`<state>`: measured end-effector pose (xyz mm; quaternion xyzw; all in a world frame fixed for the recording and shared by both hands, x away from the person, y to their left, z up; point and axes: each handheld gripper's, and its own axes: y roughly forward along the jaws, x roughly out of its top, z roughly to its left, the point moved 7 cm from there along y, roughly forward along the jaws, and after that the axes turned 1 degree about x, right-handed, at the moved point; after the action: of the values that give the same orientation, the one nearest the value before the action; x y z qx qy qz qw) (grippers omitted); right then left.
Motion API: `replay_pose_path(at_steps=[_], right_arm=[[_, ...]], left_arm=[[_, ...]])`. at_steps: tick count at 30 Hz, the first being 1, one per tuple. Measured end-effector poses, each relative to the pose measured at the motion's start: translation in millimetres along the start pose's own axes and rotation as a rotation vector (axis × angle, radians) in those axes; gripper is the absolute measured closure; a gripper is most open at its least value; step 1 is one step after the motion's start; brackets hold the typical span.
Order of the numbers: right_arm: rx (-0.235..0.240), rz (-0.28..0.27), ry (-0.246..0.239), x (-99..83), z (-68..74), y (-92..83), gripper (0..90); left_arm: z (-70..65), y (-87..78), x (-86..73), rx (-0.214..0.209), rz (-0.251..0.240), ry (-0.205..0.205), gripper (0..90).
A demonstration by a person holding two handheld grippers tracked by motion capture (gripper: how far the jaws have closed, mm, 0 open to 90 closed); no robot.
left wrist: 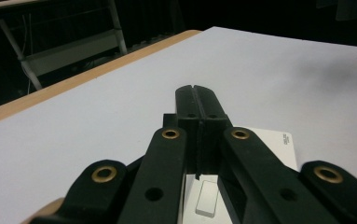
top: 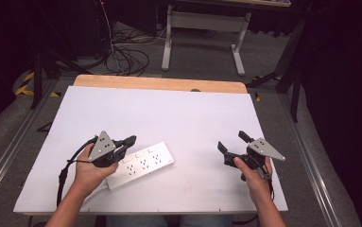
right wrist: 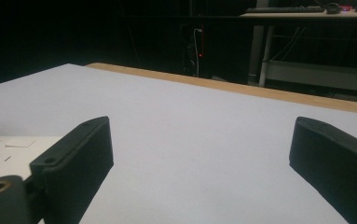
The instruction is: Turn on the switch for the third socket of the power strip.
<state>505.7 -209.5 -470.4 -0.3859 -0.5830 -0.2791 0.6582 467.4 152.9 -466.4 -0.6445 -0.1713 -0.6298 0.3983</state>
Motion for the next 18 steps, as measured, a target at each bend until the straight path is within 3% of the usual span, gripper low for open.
replay_pose_path(at_steps=[4, 12, 18], right_arm=[[0.001, 0.0, -0.001, -0.2, 0.2, 0.2, 6.5], [-0.005, 0.004, -0.005, -1.9, 1.4, -3.0, 6.6], [-0.022, 0.01, -0.003, -4.1, -0.9, -8.0, 6.8]], left_arm=[[-4.2, 5.1, 0.3, -0.002, 0.014, 0.028, 89.8], [-4.9, 13.6, -1.2, -0.011, 0.058, 0.018, 89.9], [-9.1, 20.2, -0.2, -0.031, 0.09, 0.035, 89.9]])
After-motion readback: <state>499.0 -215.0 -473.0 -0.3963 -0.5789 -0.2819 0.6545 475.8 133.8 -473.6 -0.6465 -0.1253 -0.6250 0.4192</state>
